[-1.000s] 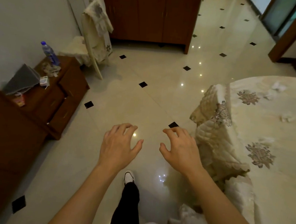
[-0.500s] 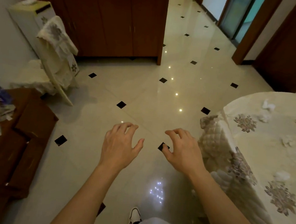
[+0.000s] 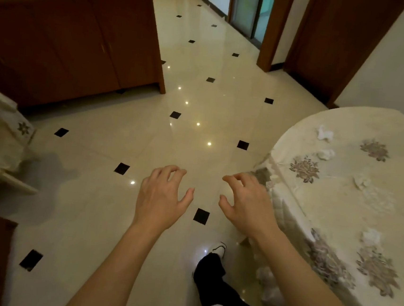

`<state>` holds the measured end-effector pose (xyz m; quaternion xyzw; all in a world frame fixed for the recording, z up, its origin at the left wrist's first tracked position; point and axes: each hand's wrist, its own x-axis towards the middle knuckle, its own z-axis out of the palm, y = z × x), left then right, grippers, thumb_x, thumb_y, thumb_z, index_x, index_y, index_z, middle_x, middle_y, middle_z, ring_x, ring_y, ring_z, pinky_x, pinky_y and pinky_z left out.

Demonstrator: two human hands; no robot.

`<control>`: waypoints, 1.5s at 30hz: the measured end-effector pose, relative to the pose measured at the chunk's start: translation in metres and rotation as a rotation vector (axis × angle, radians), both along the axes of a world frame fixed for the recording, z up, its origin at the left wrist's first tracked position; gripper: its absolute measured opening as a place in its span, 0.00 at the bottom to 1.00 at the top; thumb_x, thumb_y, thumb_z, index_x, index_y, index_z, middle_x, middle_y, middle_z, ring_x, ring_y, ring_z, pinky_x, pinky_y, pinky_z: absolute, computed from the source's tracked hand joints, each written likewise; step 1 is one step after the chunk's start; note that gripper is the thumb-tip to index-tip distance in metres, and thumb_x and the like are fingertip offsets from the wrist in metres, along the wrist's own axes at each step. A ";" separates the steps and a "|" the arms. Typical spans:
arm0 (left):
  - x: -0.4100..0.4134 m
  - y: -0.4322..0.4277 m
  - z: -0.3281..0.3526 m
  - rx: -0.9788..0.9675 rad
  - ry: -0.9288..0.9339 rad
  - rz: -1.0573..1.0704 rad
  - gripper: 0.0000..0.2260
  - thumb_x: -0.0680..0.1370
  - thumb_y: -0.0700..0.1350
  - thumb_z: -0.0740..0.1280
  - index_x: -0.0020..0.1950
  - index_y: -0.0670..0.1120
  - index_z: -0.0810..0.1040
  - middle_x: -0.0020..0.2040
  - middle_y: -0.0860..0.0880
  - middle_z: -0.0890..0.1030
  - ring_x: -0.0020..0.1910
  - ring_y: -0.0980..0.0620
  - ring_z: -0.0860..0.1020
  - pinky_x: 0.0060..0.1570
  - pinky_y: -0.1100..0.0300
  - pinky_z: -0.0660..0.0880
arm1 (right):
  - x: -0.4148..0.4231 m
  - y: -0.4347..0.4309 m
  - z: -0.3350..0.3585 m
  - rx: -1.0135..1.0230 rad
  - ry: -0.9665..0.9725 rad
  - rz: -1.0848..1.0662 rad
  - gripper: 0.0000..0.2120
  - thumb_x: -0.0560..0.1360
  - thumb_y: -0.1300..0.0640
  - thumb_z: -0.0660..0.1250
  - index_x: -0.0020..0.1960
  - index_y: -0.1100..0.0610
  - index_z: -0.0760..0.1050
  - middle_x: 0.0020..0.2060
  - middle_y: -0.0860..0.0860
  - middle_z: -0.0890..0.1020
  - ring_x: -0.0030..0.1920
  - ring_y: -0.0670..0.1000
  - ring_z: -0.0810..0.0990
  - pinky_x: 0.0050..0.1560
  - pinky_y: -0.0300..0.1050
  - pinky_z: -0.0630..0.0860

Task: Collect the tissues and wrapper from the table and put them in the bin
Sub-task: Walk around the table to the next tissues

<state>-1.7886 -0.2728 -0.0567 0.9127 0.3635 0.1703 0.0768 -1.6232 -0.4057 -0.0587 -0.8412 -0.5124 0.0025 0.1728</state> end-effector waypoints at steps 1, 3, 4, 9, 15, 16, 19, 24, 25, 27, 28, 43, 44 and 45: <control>0.015 0.010 0.000 0.004 0.005 -0.021 0.19 0.75 0.55 0.67 0.63 0.47 0.78 0.60 0.48 0.79 0.57 0.46 0.76 0.52 0.49 0.75 | 0.012 0.008 -0.002 0.003 0.004 -0.019 0.20 0.72 0.49 0.67 0.62 0.55 0.78 0.54 0.54 0.80 0.54 0.55 0.78 0.49 0.52 0.76; 0.048 0.031 0.001 0.014 0.011 -0.063 0.19 0.75 0.54 0.67 0.63 0.47 0.78 0.61 0.48 0.79 0.58 0.46 0.76 0.52 0.49 0.75 | 0.040 0.026 -0.006 0.027 0.017 -0.064 0.20 0.72 0.49 0.68 0.61 0.56 0.78 0.54 0.54 0.80 0.54 0.56 0.78 0.49 0.52 0.77; 0.065 0.041 0.001 0.017 0.012 -0.084 0.19 0.75 0.54 0.67 0.63 0.47 0.78 0.61 0.47 0.79 0.58 0.46 0.76 0.52 0.49 0.75 | 0.055 0.035 -0.008 0.043 0.026 -0.092 0.20 0.72 0.50 0.68 0.61 0.56 0.78 0.53 0.55 0.80 0.54 0.56 0.78 0.49 0.52 0.77; 0.161 0.086 0.010 0.021 0.052 -0.182 0.20 0.76 0.55 0.67 0.64 0.48 0.77 0.62 0.48 0.78 0.59 0.46 0.75 0.53 0.49 0.73 | 0.134 0.072 -0.009 0.074 0.065 -0.199 0.20 0.72 0.49 0.68 0.61 0.55 0.78 0.54 0.54 0.80 0.55 0.56 0.78 0.51 0.53 0.76; 0.273 0.105 0.013 0.021 0.056 -0.381 0.19 0.76 0.54 0.67 0.63 0.47 0.78 0.60 0.47 0.79 0.58 0.45 0.76 0.51 0.48 0.75 | 0.213 0.075 -0.006 0.057 0.077 -0.343 0.21 0.73 0.49 0.66 0.64 0.55 0.77 0.56 0.55 0.79 0.58 0.56 0.76 0.53 0.52 0.74; 0.290 0.103 0.012 0.012 0.053 -0.423 0.19 0.76 0.54 0.67 0.63 0.46 0.78 0.60 0.47 0.79 0.58 0.45 0.76 0.51 0.48 0.75 | 0.222 0.069 -0.007 0.053 0.087 -0.377 0.21 0.73 0.49 0.66 0.64 0.55 0.76 0.56 0.55 0.79 0.58 0.56 0.76 0.53 0.53 0.74; 0.340 0.087 0.005 -0.017 0.054 -0.561 0.18 0.76 0.53 0.68 0.63 0.46 0.78 0.61 0.47 0.79 0.59 0.45 0.76 0.53 0.48 0.75 | 0.243 0.040 -0.012 0.052 0.088 -0.500 0.20 0.73 0.50 0.67 0.63 0.55 0.77 0.54 0.54 0.80 0.56 0.57 0.77 0.51 0.53 0.76; 0.411 0.043 -0.010 -0.049 0.101 -0.821 0.18 0.76 0.53 0.68 0.63 0.47 0.78 0.62 0.48 0.79 0.60 0.46 0.76 0.54 0.47 0.74 | 0.261 -0.024 -0.023 -0.010 0.086 -0.771 0.19 0.72 0.50 0.68 0.61 0.55 0.78 0.53 0.54 0.81 0.55 0.57 0.79 0.48 0.53 0.77; 0.423 0.034 -0.013 -0.048 0.108 -0.873 0.18 0.76 0.53 0.68 0.63 0.47 0.78 0.62 0.48 0.79 0.60 0.45 0.76 0.54 0.47 0.74 | 0.261 -0.038 -0.026 -0.025 0.084 -0.830 0.19 0.73 0.49 0.68 0.61 0.54 0.78 0.54 0.54 0.81 0.55 0.57 0.79 0.48 0.52 0.77; 0.443 0.016 -0.019 -0.059 0.115 -0.973 0.17 0.76 0.51 0.69 0.62 0.46 0.79 0.60 0.47 0.80 0.58 0.44 0.77 0.52 0.47 0.75 | 0.258 -0.062 -0.031 -0.050 0.106 -0.941 0.19 0.74 0.48 0.67 0.63 0.53 0.77 0.55 0.53 0.80 0.57 0.56 0.78 0.51 0.52 0.76; 0.451 0.008 -0.022 -0.069 0.119 -1.023 0.17 0.75 0.50 0.69 0.62 0.46 0.79 0.60 0.46 0.80 0.57 0.43 0.77 0.51 0.47 0.75 | 0.255 -0.072 -0.034 -0.059 0.124 -0.993 0.20 0.74 0.48 0.66 0.64 0.53 0.77 0.57 0.53 0.80 0.58 0.56 0.77 0.52 0.52 0.75; 0.567 -0.070 -0.087 -0.277 0.318 -1.356 0.17 0.77 0.51 0.68 0.65 0.48 0.76 0.61 0.49 0.77 0.57 0.47 0.76 0.53 0.50 0.76 | 0.235 -0.170 -0.086 -0.064 0.315 -1.570 0.17 0.71 0.55 0.72 0.60 0.56 0.79 0.52 0.57 0.82 0.50 0.61 0.80 0.48 0.55 0.78; 0.577 -0.075 -0.092 -0.289 0.329 -1.354 0.17 0.77 0.50 0.68 0.65 0.48 0.76 0.61 0.48 0.77 0.57 0.46 0.76 0.52 0.50 0.77 | 0.237 -0.180 -0.091 -0.078 0.339 -1.596 0.17 0.72 0.54 0.71 0.61 0.55 0.79 0.53 0.57 0.82 0.51 0.61 0.79 0.49 0.55 0.77; 0.587 -0.080 -0.096 -0.292 0.340 -1.352 0.18 0.77 0.50 0.68 0.66 0.48 0.76 0.61 0.48 0.76 0.56 0.46 0.77 0.51 0.50 0.77 | 0.240 -0.189 -0.098 -0.090 0.370 -1.617 0.18 0.73 0.53 0.70 0.62 0.55 0.78 0.55 0.57 0.81 0.53 0.60 0.78 0.50 0.55 0.77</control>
